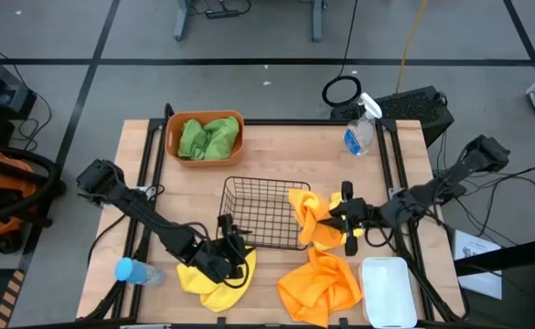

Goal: Sort microfiber towel by color & place in baskets
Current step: Put the top orange microfiber cloth into the black wire basket

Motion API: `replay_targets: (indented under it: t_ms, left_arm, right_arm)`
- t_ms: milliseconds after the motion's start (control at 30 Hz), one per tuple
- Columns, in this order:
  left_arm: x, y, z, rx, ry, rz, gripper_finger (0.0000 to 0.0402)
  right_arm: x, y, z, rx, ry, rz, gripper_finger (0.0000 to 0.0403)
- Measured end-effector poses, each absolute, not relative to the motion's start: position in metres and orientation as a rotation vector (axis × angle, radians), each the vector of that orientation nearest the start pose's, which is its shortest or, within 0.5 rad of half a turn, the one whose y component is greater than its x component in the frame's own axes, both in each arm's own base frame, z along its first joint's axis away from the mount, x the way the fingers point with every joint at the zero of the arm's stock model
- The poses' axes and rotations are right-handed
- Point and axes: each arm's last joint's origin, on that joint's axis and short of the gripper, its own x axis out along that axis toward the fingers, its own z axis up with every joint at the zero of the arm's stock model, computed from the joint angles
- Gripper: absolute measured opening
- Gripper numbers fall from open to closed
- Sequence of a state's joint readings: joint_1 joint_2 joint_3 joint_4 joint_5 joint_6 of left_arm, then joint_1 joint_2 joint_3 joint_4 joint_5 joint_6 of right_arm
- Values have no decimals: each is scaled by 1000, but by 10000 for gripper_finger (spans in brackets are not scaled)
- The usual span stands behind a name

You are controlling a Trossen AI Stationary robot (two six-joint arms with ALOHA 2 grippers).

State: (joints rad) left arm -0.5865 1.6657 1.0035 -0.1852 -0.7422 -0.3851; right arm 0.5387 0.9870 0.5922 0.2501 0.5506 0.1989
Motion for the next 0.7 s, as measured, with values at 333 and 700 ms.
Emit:
replay_targets:
  t_ms: [333,700]
  left_arm:
    - [300,-160,196,99,599,278,226]
    - [304,-156,198,57,564,310,226]
  right_arm:
    - [193,105,270,119,117,-3,8]
    - [193,104,270,94,113,-47,8]
